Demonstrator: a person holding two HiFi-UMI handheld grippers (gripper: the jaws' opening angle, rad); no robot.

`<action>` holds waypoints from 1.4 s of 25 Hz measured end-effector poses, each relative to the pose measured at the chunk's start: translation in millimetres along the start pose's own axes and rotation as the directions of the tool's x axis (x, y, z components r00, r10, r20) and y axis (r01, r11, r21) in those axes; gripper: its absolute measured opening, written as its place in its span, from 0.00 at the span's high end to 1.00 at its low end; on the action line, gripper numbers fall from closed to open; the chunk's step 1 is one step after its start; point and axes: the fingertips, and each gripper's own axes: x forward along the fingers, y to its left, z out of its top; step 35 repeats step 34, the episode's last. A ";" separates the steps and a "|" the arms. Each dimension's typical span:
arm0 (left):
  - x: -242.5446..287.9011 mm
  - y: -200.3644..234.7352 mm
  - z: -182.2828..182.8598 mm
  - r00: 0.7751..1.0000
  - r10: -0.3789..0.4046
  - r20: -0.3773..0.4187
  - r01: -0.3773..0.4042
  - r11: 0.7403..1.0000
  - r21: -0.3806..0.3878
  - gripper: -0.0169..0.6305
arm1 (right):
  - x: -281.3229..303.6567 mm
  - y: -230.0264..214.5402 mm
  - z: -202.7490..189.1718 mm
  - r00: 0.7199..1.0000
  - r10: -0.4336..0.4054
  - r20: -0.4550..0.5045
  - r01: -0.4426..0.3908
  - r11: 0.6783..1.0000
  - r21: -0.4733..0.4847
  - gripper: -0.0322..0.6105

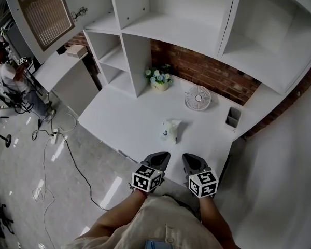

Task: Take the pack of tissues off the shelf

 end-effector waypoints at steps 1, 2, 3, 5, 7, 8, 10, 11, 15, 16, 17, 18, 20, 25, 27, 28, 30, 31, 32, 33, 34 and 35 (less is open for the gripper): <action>-0.7 0.2 -0.6 1.000 0.002 -0.001 -0.002 1.000 0.000 0.96 | -0.6 0.3 -0.1 1.000 -0.001 0.000 0.001 1.000 0.000 0.93; -1.3 0.6 -1.1 1.000 0.004 -0.001 -0.004 1.000 0.000 0.96 | -0.9 0.6 -0.3 1.000 -0.001 -0.001 0.001 1.000 -0.001 0.93; -1.8 1.3 -1.3 1.000 0.006 -0.001 -0.006 1.000 0.000 0.96 | -1.0 1.0 -0.2 1.000 -0.002 -0.002 0.002 1.000 -0.004 0.93; -2.9 3.0 -1.4 1.000 0.010 0.000 -0.010 1.000 -0.002 0.96 | -0.8 1.7 0.0 1.000 -0.002 -0.005 0.002 1.000 -0.009 0.93; -3.4 4.5 -2.4 1.000 0.014 -0.001 -0.014 1.000 -0.004 0.96 | -0.9 2.1 0.0 1.000 -0.001 -0.008 0.001 1.000 -0.011 0.93; -3.5 5.1 -3.3 1.000 0.016 -0.001 -0.016 1.000 -0.005 0.96 | -1.0 2.3 0.0 1.000 0.000 -0.010 0.000 1.000 -0.013 0.93; -3.9 5.6 -4.5 1.000 0.018 -0.004 -0.018 1.000 -0.009 0.96 | -1.5 2.8 0.2 1.000 0.002 -0.014 -0.002 1.000 -0.017 0.93; -4.1 5.6 -4.8 1.000 0.018 -0.005 -0.018 1.000 -0.011 0.96 | -1.7 2.9 0.1 1.000 0.001 -0.015 -0.002 1.000 -0.019 0.93; -3.5 6.7 -4.9 1.000 0.018 -0.002 -0.018 1.000 -0.011 0.96 | -1.3 2.9 -1.0 1.000 0.002 -0.016 -0.002 1.000 -0.019 0.93; -3.5 7.1 -5.0 1.000 0.017 -0.003 -0.017 1.000 -0.013 0.96 | -1.4 3.1 -1.3 1.000 0.002 -0.018 -0.002 1.000 -0.018 0.93; -3.5 7.2 -5.2 1.000 0.016 -0.003 -0.016 1.000 -0.015 0.96 | -1.8 3.2 -1.5 1.000 0.001 -0.019 -0.001 1.000 -0.018 0.93; -3.4 7.2 -5.2 1.000 0.016 -0.001 -0.016 1.000 -0.017 0.96 | -2.4 3.1 -1.7 1.000 0.000 -0.020 -0.001 1.000 -0.017 0.93; -3.3 7.0 -5.4 1.000 0.015 0.001 -0.015 1.000 -0.020 0.96 | -3.5 2.6 -1.9 1.000 -0.002 -0.020 0.001 1.000 -0.018 0.93; -3.8 8.8 -5.0 1.000 0.015 0.003 -0.015 1.000 -0.026 0.96 | -3.0 2.8 -2.4 1.000 -0.001 -0.022 0.000 1.000 -0.022 0.93; -5.3 9.8 -4.3 1.000 0.015 0.003 -0.015 1.000 -0.027 0.96 | -2.2 4.3 -1.9 1.000 0.000 -0.023 -0.001 1.000 -0.024 0.93; -6.1 10.6 -4.4 1.000 0.015 0.002 -0.015 1.000 -0.027 0.96 | -1.6 5.3 -2.0 1.000 0.002 -0.024 -0.002 1.000 -0.025 0.93; -7.3 12.7 -5.4 1.000 0.016 0.000 -0.016 0.999 -0.028 0.96 | 0.2 7.4 -2.6 1.000 0.005 -0.027 -0.006 1.000 -0.027 0.93; -7.8 14.2 -5.9 1.000 0.017 0.000 -0.017 0.999 -0.030 0.96 | 1.4 8.4 -2.8 1.000 0.007 -0.029 -0.007 1.000 -0.028 0.93; -8.3 15.7 -6.2 1.000 0.018 -0.001 -0.018 0.999 -0.031 0.96 | 2.7 9.2 -2.9 1.000 0.008 -0.030 -0.009 1.000 -0.028 0.93; -8.7 17.2 -6.4 1.000 0.018 -0.002 -0.018 0.999 -0.031 0.96 | 4.0 10.1 -2.9 0.999 0.009 -0.032 -0.010 1.000 -0.028 0.93; -9.2 18.7 -6.5 1.000 0.018 -0.003 -0.018 0.999 -0.032 0.96 | 5.3 10.9 -2.8 0.999 0.010 -0.033 -0.011 1.000 -0.029 0.93; -9.2 18.7 -6.5 1.000 0.018 -0.003 -0.018 0.999 -0.032 0.96 | 5.3 10.9 -2.8 0.999 0.010 -0.033 -0.011 1.000 -0.029 0.93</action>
